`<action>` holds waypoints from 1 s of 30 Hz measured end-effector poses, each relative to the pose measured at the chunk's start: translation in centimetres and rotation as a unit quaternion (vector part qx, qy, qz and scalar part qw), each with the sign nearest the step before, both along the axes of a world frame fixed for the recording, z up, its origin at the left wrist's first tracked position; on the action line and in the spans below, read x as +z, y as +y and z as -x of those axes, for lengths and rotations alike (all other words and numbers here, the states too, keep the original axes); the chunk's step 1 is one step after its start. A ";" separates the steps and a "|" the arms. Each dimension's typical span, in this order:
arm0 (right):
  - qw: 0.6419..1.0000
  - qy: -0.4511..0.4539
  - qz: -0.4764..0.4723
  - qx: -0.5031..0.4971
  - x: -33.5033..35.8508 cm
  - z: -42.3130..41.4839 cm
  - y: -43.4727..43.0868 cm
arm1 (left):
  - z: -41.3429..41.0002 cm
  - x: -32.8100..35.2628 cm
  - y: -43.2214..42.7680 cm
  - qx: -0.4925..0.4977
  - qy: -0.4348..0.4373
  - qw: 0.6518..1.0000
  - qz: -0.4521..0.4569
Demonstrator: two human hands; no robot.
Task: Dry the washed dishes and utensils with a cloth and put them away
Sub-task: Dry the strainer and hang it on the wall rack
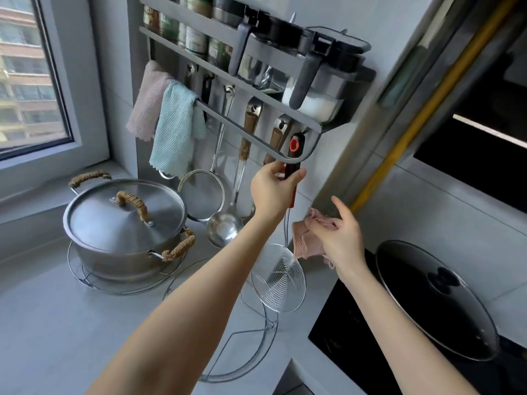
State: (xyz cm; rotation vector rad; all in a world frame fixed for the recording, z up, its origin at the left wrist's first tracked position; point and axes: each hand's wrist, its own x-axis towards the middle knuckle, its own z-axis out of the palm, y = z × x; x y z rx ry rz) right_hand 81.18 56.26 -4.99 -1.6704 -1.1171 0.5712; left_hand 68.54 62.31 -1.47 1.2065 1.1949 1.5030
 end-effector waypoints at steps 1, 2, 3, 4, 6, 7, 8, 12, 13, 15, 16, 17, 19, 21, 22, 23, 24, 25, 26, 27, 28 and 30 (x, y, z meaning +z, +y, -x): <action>1.000 0.001 -0.003 0.002 -0.1 0.0 0.4 | -0.1 0.0 0.2 0.003 -0.020 1.000 -0.001; 1.000 -0.002 -0.005 0.002 -0.1 -0.1 0.6 | -0.2 -0.1 0.3 0.006 -0.036 0.999 -0.003; 1.000 -0.007 -0.006 0.003 -0.1 -0.1 0.9 | -0.2 -0.1 0.4 0.012 -0.046 0.999 -0.006; 1.000 -0.013 -0.008 0.003 -0.2 0.0 1.0 | -0.1 0.0 0.5 0.020 -0.059 0.998 -0.010; 1.000 -0.030 -0.011 0.000 -0.2 0.1 1.3 | 0.0 0.5 0.8 0.026 -0.082 0.996 -0.021; 0.999 -0.037 -0.010 -0.002 -0.2 0.2 1.4 | 0.1 0.9 0.8 0.021 -0.089 0.995 -0.026; 0.999 -0.039 -0.009 -0.002 -0.2 0.2 1.6 | 0.1 1.1 0.9 0.014 -0.090 0.995 -0.031; 0.999 -0.049 -0.007 -0.006 -0.1 0.2 1.9 | 0.1 1.2 0.8 -0.004 -0.080 0.996 -0.044; 0.998 -0.055 -0.006 -0.007 0.0 0.1 1.9 | 0.2 1.1 0.9 -0.008 -0.083 0.995 -0.046; 0.998 -0.063 -0.003 -0.008 0.1 0.0 1.9 | 0.4 1.1 1.0 -0.021 -0.094 0.994 -0.043; 0.998 -0.068 0.000 -0.009 0.2 0.0 1.9 | 0.5 1.0 1.0 -0.028 -0.099 0.994 -0.040; 0.997 -0.072 0.002 -0.009 0.2 0.0 1.9 | 0.6 1.0 1.0 -0.032 -0.103 0.994 -0.036; 0.997 -0.076 0.002 -0.012 0.4 0.0 1.9 | 0.7 0.8 1.0 -0.042 -0.109 0.992 -0.036; 0.997 -0.081 0.002 -0.016 0.5 0.1 2.0 | 0.7 0.7 0.9 -0.047 -0.110 0.992 -0.042; 0.996 -0.087 0.004 -0.018 0.6 0.2 1.9 | 0.7 0.7 0.9 -0.047 -0.109 0.992 -0.045; 0.995 -0.093 0.006 -0.020 0.7 0.3 1.9 | 0.7 0.6 1.0 -0.048 -0.108 0.992 -0.046; 0.995 -0.097 0.007 -0.021 0.8 0.3 1.9 | 0.8 0.6 1.0 -0.049 -0.108 0.992 -0.046; 0.995 -0.101 0.007 -0.022 0.8 0.3 1.8 | 0.7 0.5 1.0 -0.051 -0.109 0.992 -0.045; 0.994 -0.104 0.006 -0.022 0.9 0.3 1.7 | 0.7 0.5 1.0 -0.053 -0.109 0.992 -0.045; 0.994 -0.106 0.006 -0.021 0.9 0.3 1.6 | 0.6 0.4 1.0 -0.056 -0.110 0.991 -0.044; 0.994 -0.108 0.006 -0.019 0.9 0.4 1.5 | 0.5 0.4 1.1 -0.060 -0.111 0.991 -0.041; 0.994 -0.107 0.005 -0.017 0.9 0.4 1.4 | 0.4 0.6 1.3 -0.055 -0.111 0.992 -0.033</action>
